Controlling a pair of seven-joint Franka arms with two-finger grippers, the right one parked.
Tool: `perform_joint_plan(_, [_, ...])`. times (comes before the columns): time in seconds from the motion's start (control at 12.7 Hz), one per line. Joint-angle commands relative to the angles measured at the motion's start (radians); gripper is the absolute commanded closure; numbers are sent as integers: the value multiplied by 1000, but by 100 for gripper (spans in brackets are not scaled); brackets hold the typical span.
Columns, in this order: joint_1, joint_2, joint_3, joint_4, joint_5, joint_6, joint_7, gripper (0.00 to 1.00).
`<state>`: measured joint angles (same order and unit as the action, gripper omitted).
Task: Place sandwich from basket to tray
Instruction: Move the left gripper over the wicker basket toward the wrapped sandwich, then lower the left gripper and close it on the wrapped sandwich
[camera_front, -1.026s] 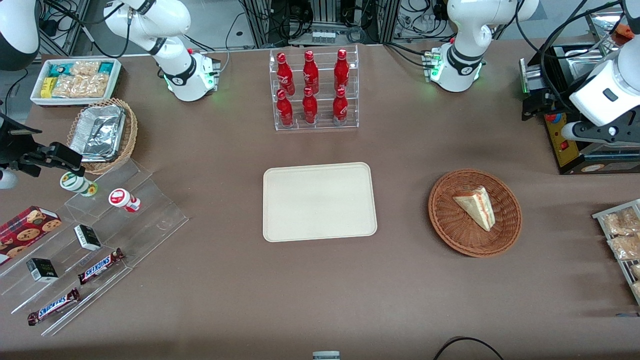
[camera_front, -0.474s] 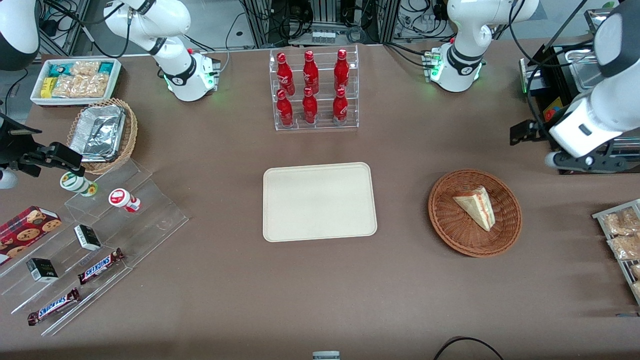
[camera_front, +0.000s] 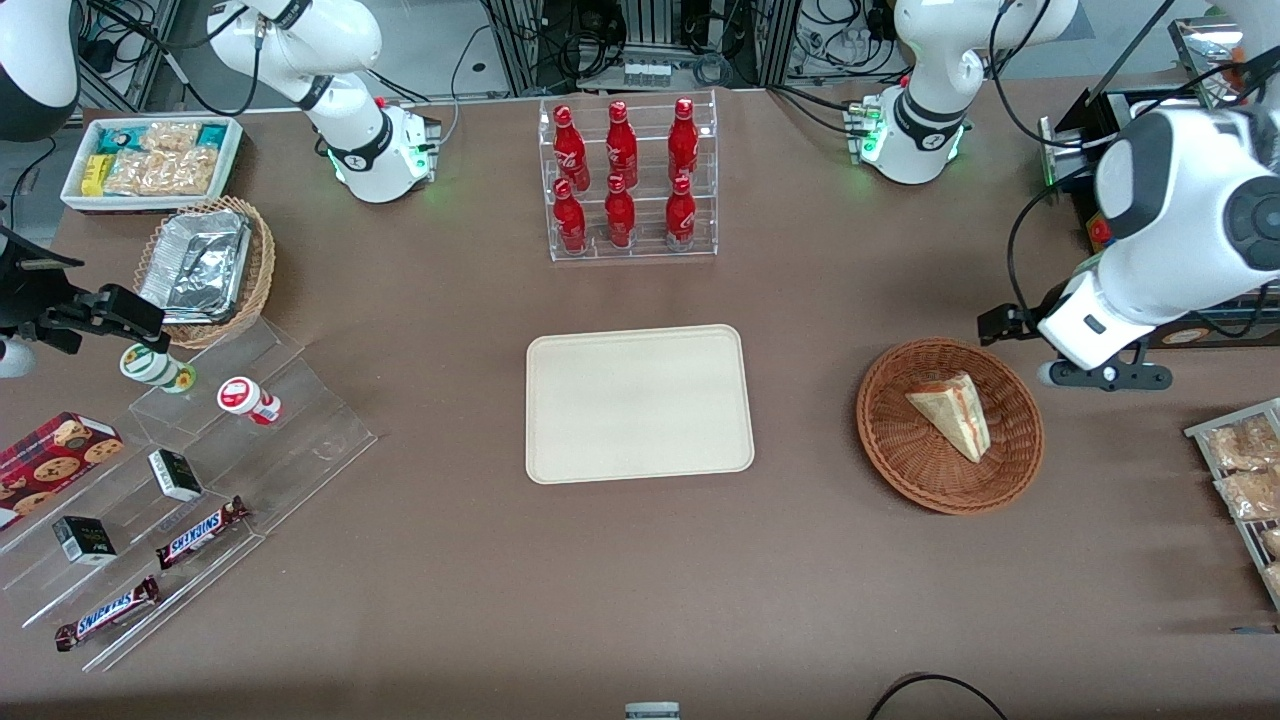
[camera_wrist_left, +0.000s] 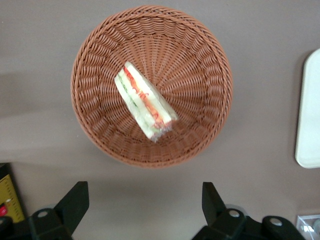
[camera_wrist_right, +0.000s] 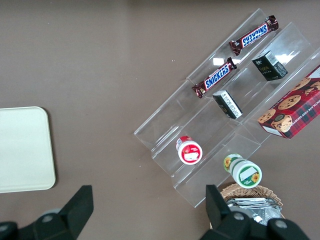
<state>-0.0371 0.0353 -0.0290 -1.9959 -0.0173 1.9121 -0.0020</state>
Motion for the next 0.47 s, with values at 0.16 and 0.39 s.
perform_joint_plan(0.16, [-3, -14, 4, -165, 0, 246, -80, 0])
perform_joint_plan(0.39, [10, 18, 3, -165, 0, 284, -353, 0])
